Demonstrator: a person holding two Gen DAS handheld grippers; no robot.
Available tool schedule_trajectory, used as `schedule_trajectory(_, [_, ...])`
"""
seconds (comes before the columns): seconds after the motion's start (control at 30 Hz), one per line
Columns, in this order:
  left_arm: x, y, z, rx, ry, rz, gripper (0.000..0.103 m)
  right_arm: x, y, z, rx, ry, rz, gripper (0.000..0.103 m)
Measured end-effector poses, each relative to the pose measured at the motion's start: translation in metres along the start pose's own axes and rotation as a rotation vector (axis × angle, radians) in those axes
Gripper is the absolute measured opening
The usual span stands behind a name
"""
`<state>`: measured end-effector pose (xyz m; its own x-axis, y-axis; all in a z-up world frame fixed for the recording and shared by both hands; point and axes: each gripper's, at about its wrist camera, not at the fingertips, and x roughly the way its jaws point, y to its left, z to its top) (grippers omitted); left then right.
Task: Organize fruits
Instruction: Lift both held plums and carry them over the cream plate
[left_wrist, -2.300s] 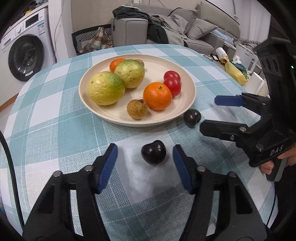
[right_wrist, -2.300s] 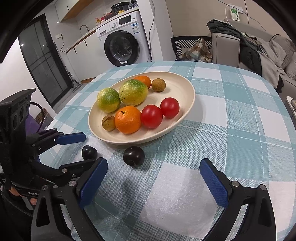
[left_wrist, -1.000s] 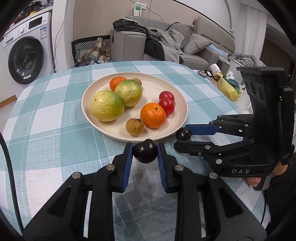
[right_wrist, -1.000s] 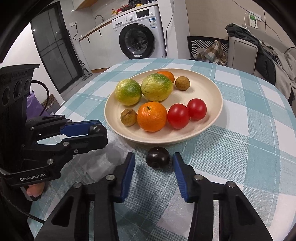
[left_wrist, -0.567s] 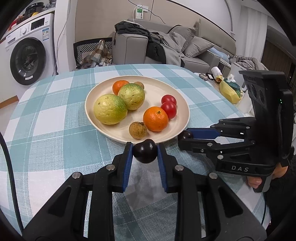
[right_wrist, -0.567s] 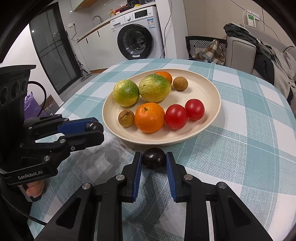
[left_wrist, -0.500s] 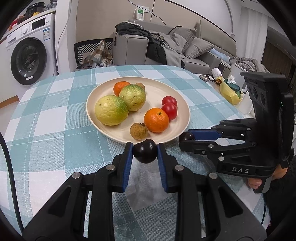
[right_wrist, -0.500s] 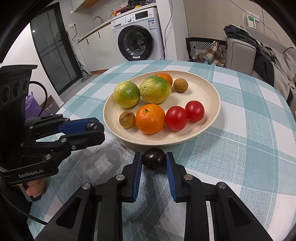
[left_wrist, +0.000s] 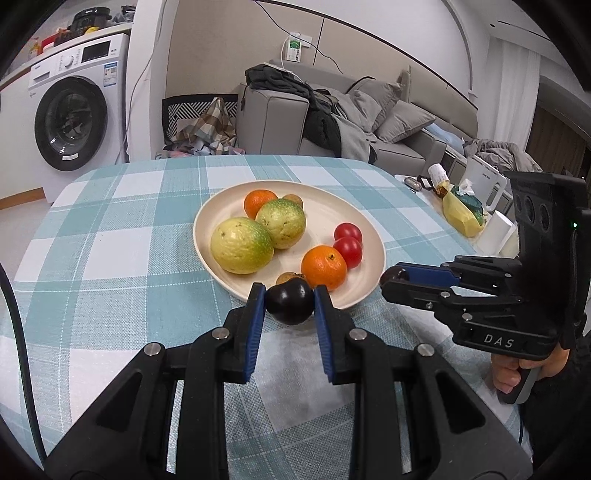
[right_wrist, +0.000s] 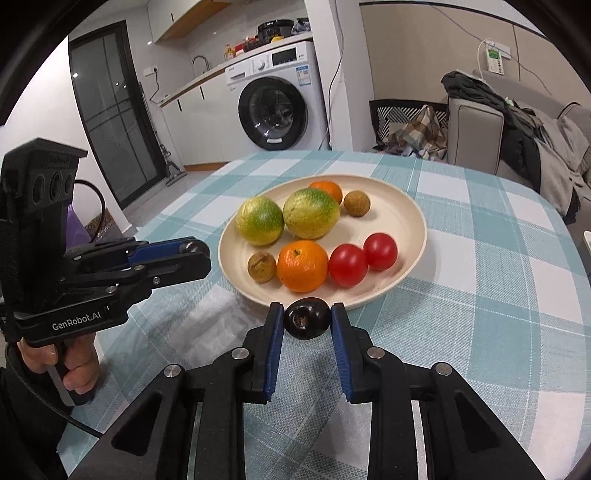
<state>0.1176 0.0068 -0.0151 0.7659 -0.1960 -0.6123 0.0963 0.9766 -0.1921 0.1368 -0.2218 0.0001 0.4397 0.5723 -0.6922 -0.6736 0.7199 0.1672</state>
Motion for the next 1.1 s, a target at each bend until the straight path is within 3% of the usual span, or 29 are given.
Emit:
schedule_trajectory(0.4, [-0.001, 0.0, 0.007, -0.017, -0.047, 0.02, 0.024, -0.012, -0.005, 0.004, 0.03, -0.103, -0.042, 0.027])
schedule_trajectory(1.1, [0.037, -0.003, 0.026, -0.015, -0.062, 0.04, 0.024, -0.005, -0.012, 0.014, 0.082, -0.139, -0.058, 0.027])
